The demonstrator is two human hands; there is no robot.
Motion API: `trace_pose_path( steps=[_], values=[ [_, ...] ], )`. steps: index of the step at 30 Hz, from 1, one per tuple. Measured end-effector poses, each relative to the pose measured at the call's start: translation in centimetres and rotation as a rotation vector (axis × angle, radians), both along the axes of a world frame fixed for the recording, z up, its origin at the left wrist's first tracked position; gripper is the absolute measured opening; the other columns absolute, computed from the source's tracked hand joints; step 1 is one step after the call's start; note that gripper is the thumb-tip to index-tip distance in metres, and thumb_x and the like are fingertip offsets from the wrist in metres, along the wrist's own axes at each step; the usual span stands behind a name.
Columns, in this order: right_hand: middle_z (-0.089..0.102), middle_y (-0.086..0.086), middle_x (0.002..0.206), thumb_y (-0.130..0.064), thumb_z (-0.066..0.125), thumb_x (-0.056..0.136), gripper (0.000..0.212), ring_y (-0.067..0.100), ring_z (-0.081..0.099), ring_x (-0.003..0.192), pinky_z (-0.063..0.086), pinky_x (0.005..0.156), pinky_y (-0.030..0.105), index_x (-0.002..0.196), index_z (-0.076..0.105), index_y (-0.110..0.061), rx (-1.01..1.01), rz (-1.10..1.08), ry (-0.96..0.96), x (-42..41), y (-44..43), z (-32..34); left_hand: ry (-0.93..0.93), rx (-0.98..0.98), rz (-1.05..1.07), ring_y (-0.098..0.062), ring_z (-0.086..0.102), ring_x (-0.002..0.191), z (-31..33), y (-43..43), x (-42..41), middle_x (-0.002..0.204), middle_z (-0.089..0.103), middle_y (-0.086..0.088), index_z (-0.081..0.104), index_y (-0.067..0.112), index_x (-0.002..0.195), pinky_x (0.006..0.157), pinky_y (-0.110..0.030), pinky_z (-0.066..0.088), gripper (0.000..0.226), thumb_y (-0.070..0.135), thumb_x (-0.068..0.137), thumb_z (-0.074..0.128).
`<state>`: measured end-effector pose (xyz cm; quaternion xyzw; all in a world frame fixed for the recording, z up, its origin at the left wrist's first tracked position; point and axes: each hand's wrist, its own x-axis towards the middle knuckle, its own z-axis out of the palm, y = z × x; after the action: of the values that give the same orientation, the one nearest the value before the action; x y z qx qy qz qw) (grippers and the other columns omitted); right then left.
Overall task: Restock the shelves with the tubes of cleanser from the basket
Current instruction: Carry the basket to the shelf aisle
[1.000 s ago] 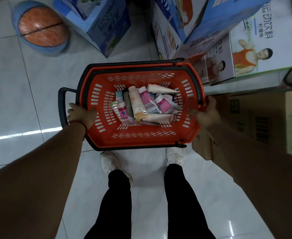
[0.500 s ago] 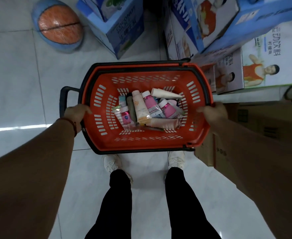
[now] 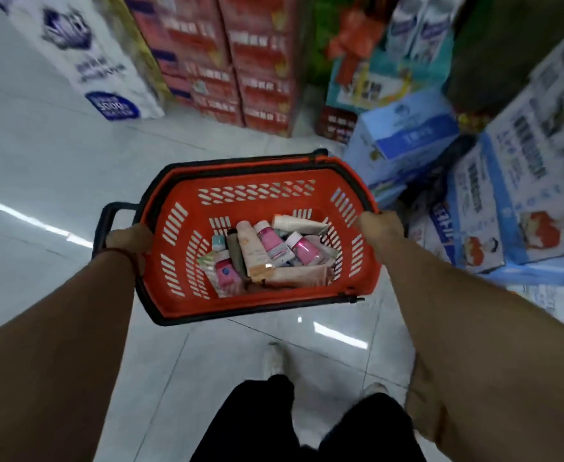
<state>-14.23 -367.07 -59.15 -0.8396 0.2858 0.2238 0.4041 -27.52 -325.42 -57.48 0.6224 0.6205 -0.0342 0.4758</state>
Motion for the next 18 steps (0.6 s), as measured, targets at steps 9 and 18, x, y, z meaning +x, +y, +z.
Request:
trace_pose_path(
  steps=[9,18],
  values=[
    [0.071,0.018,0.113,-0.023,0.062,0.071,0.05,0.036,0.068,0.103,0.055,0.088,0.04,0.114,0.068,0.001,0.028,0.347,-0.287,11.4,29.0,18.1,-0.308,0.239,0.201,-0.043,0.065,0.111,14.6,24.3,-1.3,0.124,0.066,-0.026,0.056,0.0,0.132,0.094,-0.055,0.055,0.069,0.036,0.073,0.061],
    [0.066,0.012,0.09,-0.024,0.072,0.06,0.04,0.033,0.066,0.09,0.059,0.085,0.044,0.096,0.063,-0.01,0.137,0.711,-0.31,22.9,59.0,24.1,-0.432,0.212,0.401,-0.033,0.063,0.076,21.5,43.6,0.6,0.069,0.061,-0.015,0.063,0.013,0.056,0.079,-0.058,0.059,0.016,0.027,0.051,0.069]
  ],
)
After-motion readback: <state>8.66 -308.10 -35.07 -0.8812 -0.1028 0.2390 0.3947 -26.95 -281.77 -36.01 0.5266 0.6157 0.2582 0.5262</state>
